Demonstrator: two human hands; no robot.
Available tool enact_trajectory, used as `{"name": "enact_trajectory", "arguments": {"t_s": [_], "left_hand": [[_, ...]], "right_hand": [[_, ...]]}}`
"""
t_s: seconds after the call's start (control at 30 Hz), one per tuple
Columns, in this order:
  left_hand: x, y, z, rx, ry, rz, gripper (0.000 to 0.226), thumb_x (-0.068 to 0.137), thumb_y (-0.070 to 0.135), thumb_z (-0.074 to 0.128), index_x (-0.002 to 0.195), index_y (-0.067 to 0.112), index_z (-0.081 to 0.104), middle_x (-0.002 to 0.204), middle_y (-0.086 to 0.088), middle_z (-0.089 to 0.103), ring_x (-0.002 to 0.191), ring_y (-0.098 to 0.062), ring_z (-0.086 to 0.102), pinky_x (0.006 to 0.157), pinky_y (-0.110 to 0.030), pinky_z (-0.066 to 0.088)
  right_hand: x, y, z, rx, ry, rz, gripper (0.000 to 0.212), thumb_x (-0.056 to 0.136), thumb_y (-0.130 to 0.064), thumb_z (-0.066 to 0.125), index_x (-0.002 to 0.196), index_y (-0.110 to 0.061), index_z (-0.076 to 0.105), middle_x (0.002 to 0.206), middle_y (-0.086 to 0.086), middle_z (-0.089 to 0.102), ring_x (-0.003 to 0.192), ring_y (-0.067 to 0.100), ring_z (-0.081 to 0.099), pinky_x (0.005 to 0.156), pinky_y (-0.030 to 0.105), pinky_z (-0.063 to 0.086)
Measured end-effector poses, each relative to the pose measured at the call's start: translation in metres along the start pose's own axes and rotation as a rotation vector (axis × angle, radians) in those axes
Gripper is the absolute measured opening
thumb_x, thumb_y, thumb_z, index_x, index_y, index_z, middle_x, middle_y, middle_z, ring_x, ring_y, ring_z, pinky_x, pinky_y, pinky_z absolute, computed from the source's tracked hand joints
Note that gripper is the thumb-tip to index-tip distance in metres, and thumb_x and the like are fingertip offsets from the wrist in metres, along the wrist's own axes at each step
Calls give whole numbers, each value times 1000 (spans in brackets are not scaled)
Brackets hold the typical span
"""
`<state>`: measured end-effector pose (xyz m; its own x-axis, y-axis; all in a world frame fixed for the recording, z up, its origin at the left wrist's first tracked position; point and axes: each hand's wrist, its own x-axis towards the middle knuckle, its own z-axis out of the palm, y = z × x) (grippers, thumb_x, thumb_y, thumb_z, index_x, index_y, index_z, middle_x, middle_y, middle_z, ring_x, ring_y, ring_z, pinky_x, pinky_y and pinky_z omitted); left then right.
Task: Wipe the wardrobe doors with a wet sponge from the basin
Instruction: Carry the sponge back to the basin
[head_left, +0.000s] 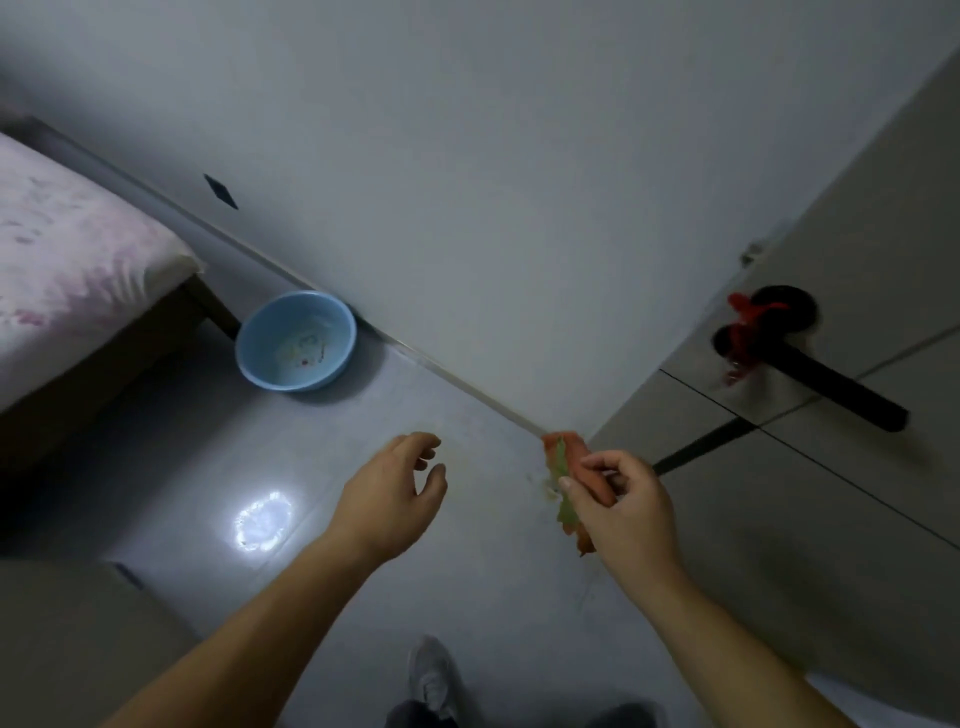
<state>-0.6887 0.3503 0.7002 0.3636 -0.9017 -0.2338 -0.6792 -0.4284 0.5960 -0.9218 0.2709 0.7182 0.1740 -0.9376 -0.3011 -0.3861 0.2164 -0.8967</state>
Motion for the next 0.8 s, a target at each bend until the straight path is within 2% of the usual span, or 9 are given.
{"name": "enact_trajectory", "arguments": {"t_s": [0.07, 0.13, 0.27, 0.37, 0.47, 0.57, 0.63, 0.7, 0.8], "left_hand": [[16, -27, -25, -12, 26, -17, 38, 102, 34, 55, 138, 23, 55, 129, 6, 61, 109, -7, 59, 91, -26, 52], [33, -52, -47, -9, 35, -37, 38, 102, 34, 54, 138, 23, 55, 128, 6, 62, 107, -7, 59, 90, -25, 52], [70, -96, -81, 33, 24, -75, 38, 102, 36, 54, 138, 24, 55, 129, 4, 62, 108, -9, 60, 90, -25, 52], [104, -129, -102, 108, 13, -91, 38, 102, 37, 53, 138, 24, 55, 130, 3, 63, 112, -12, 61, 91, -27, 51], [143, -165, -126, 167, -9, -135, 39, 102, 37, 53, 138, 23, 55, 131, 1, 63, 115, -15, 61, 94, -31, 53], [186, -208, -150, 187, -2, -206, 39, 101, 36, 54, 138, 21, 56, 131, 0, 64, 114, -16, 62, 94, -33, 54], [215, -240, -162, 201, -13, -255, 39, 101, 36, 54, 137, 21, 56, 130, 0, 64, 113, -16, 62, 94, -34, 55], [241, -268, -172, 225, -34, -278, 39, 101, 37, 53, 138, 22, 55, 129, 1, 64, 112, -17, 62, 94, -35, 55], [282, -315, -183, 241, -60, -305, 40, 102, 37, 52, 138, 21, 55, 129, 0, 63, 112, -18, 62, 93, -34, 54]], "right_hand": [[11, -10, 37, -19, -5, -15, 21, 86, -4, 78, 99, -12, 63, 96, 8, 62, 53, 9, 65, 42, 24, 52], [24, -18, 70, -60, -22, -39, 20, 86, -6, 79, 98, -15, 64, 103, 3, 60, 68, 4, 67, 47, 19, 52], [62, -34, 131, -201, -57, -145, 27, 84, -14, 81, 90, -31, 62, 106, -16, 54, 95, -2, 57, 67, 7, 46], [100, -49, 174, -233, -78, -172, 26, 83, -13, 82, 90, -30, 62, 105, -12, 55, 93, -14, 53, 68, 2, 42], [143, -65, 219, -240, -85, -190, 20, 84, -15, 82, 93, -22, 65, 105, -9, 55, 91, -16, 53, 66, 4, 44], [191, -74, 271, -210, -127, -174, 19, 85, -14, 80, 94, -21, 66, 105, -9, 55, 88, -14, 55, 60, 9, 49], [223, -76, 310, -224, -159, -155, 20, 85, -15, 80, 93, -25, 64, 105, -11, 54, 89, -8, 56, 64, 9, 48], [251, -76, 344, -239, -184, -131, 20, 85, -16, 80, 93, -26, 64, 106, -11, 54, 92, -2, 56, 70, 17, 49], [294, -68, 401, -258, -207, -92, 20, 85, -15, 80, 93, -24, 65, 105, -12, 54, 91, -2, 55, 71, 17, 47]]}}
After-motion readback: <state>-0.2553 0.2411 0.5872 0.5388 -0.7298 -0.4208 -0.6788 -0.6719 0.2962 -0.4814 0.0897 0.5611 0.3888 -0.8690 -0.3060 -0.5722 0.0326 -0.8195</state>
